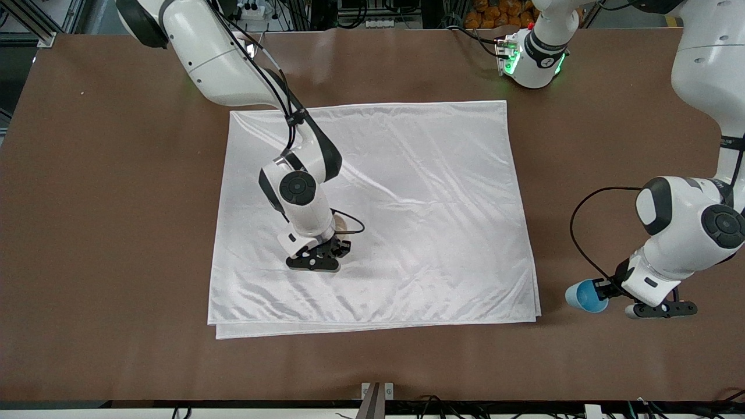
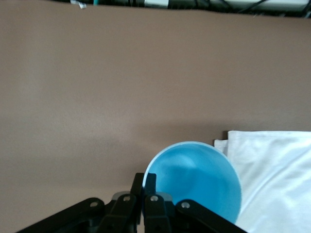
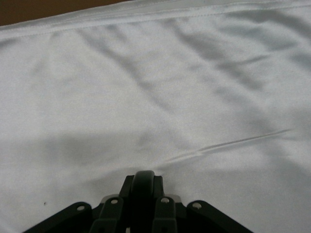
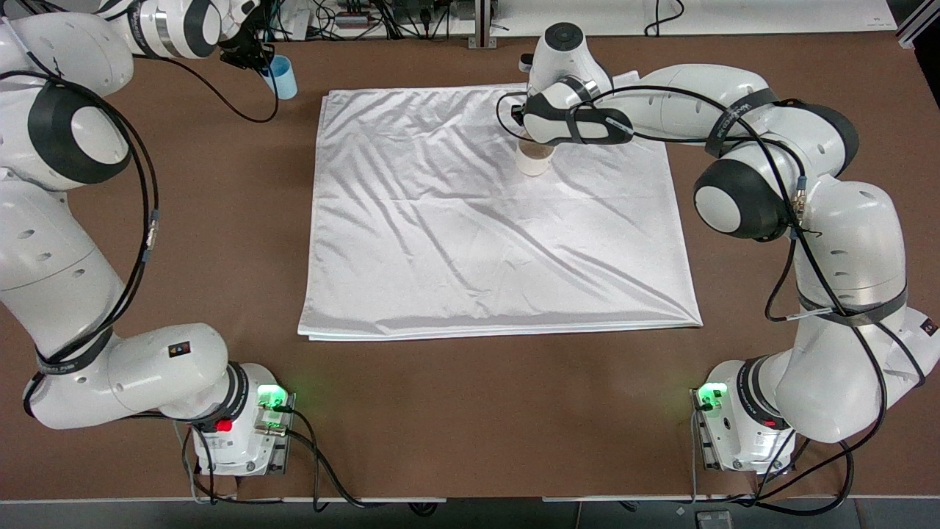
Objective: Place blue cup into white mug on cloth
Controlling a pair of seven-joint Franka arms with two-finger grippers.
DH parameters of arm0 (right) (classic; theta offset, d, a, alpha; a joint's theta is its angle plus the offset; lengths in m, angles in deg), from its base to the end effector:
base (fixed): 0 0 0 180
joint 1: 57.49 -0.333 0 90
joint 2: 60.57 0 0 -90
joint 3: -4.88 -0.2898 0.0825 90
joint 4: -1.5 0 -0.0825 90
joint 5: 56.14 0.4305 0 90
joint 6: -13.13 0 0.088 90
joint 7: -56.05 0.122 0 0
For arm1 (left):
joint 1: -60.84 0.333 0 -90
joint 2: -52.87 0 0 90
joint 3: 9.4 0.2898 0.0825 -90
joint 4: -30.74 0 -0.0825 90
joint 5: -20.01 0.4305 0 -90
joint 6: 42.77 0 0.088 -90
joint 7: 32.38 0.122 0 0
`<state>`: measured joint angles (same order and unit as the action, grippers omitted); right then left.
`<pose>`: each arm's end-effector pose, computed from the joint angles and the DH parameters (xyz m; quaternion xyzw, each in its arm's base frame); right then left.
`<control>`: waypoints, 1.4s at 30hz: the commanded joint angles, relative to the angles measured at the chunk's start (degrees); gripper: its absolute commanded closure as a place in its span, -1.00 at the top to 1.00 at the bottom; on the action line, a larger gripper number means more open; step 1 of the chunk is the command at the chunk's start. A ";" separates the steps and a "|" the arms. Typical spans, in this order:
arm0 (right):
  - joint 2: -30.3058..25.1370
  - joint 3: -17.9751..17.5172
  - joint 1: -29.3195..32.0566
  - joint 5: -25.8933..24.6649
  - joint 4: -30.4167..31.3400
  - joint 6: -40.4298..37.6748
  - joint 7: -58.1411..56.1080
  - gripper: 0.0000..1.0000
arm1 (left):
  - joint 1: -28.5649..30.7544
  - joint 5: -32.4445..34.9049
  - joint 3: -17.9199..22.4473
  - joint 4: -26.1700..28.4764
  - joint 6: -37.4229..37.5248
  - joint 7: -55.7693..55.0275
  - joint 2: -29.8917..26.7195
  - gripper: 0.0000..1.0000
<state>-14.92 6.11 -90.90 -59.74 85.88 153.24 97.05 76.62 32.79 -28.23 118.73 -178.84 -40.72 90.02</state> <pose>0.6387 0.4037 0.1583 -0.9944 0.0505 -0.0881 0.0286 0.7526 -0.0038 0.2516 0.9933 0.0168 0.1130 0.0194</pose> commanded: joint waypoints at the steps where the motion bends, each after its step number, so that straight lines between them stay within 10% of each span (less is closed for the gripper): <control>1: 2.07 0.09 -0.69 -0.88 -0.44 2.35 3.99 -0.40 | -0.13 1.46 -1.03 0.69 2.48 0.25 -3.04 -1.00; 4: 2.16 0.09 -0.69 -0.88 -0.44 2.53 6.54 0.13 | -0.22 1.46 -1.91 0.60 3.79 0.16 -4.18 -1.00; 31: 0.93 0.09 -0.42 -0.53 -1.23 1.83 7.16 0.44 | -4.88 0.67 -11.05 0.33 13.29 -7.13 -8.76 -1.00; 42: -0.83 0.36 0.19 -0.53 -6.15 -6.60 7.16 1.00 | -11.38 1.29 -12.02 0.33 13.64 -18.45 -9.02 -1.00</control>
<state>-14.22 6.42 -91.05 -59.73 81.66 151.27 103.08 68.21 32.79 -40.30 118.63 -166.20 -52.82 82.10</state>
